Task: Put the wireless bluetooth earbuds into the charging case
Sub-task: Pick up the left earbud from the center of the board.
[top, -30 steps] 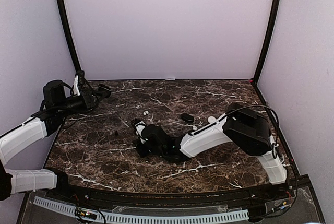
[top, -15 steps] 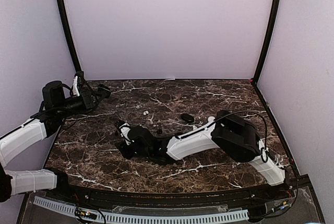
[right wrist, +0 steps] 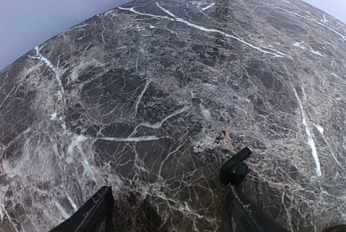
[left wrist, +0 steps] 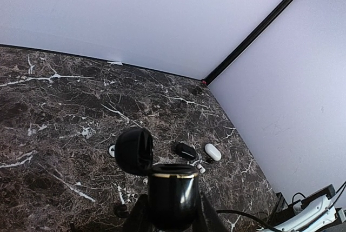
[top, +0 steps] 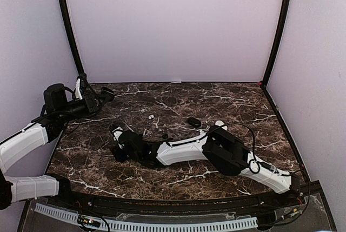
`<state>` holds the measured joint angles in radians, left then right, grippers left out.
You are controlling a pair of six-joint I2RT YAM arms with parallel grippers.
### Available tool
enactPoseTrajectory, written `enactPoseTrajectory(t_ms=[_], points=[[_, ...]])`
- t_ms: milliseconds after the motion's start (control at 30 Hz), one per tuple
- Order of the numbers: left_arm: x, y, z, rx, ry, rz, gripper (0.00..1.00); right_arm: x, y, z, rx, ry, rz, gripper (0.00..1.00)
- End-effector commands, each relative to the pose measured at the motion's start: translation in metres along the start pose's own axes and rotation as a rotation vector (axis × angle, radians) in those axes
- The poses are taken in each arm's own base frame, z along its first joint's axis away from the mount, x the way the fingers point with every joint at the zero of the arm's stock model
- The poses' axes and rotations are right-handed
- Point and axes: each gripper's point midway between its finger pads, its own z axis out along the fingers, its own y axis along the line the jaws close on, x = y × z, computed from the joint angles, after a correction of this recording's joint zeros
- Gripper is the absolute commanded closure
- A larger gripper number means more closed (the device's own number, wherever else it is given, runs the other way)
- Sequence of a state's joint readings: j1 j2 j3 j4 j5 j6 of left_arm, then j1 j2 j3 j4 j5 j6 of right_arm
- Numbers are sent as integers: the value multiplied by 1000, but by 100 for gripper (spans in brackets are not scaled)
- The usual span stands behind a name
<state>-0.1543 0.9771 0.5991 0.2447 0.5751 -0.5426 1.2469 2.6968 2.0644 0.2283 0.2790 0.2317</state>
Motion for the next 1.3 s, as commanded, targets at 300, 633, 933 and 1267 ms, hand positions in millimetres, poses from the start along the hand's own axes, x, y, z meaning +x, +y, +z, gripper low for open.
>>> enactPoseTrajectory(t_ms=[300,633,933,1267], points=[[-5,-5,-6,15,-36,34,81,21,-42,-3,59,50,18,31],[-6,-7,-7,23,-41,36,81,24,-43,-10,28,38,-34,30],[-7,-8,-6,25,-41,37,81,24,-50,17,102,58,-53,33],[-6,-6,-6,23,-40,38,81,20,-70,30,164,30,-26,38]])
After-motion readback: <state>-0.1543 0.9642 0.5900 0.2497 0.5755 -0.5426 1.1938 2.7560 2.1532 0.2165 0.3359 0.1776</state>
